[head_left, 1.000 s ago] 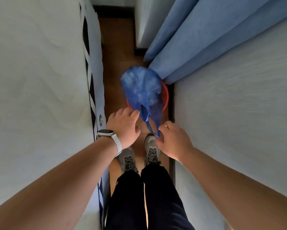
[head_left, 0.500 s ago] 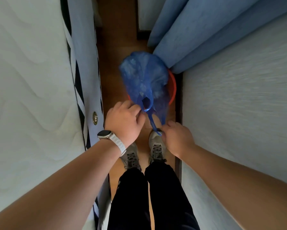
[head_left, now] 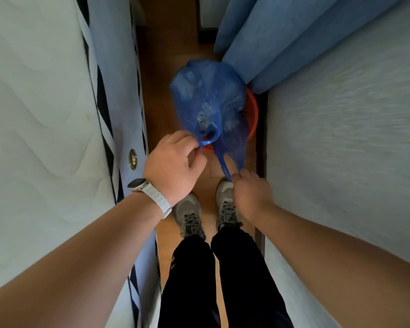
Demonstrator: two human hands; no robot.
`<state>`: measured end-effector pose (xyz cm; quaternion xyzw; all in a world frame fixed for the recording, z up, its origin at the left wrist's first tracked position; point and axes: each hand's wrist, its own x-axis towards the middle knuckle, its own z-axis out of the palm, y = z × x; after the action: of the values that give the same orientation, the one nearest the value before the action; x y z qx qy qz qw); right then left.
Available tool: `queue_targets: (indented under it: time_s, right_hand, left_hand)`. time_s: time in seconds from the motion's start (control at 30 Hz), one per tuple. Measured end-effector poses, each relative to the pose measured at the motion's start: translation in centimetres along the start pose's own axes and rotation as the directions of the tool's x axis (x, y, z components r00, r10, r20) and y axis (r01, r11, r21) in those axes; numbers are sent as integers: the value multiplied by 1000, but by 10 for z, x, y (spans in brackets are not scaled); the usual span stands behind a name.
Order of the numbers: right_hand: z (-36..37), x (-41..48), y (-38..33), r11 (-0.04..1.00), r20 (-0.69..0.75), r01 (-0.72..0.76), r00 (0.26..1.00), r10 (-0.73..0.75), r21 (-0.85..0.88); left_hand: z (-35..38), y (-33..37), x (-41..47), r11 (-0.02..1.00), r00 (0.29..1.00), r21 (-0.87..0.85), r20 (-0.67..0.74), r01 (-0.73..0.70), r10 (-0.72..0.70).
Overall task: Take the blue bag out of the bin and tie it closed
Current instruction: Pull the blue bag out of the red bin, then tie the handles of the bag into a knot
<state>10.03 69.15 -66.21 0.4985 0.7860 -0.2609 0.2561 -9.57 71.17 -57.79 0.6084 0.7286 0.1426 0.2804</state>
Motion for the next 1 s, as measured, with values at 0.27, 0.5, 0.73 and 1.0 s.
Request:
queue_targets:
  time_s: [0.27, 0.5, 0.73, 1.0]
  right_hand:
    - [-49, -11, -1, 975, -294, 22, 955, 46, 223]
    - [-146, -42, -20, 928, -501, 97, 859, 104, 359]
    - [-263, -104, -40, 827, -583, 210, 795, 166, 521]
    - [-390, -183, -77, 717, -703, 386, 682, 201, 580]
  left_hand:
    - [-38, 32, 12, 946, 989, -302, -50, 115, -136]
    - [-98, 66, 25, 846, 963, -495, -65, 198, -263]
    - [-200, 123, 4, 843, 954, -512, -132, 168, -270]
    - [-305, 190, -30, 805, 937, -585, -219, 98, -272]
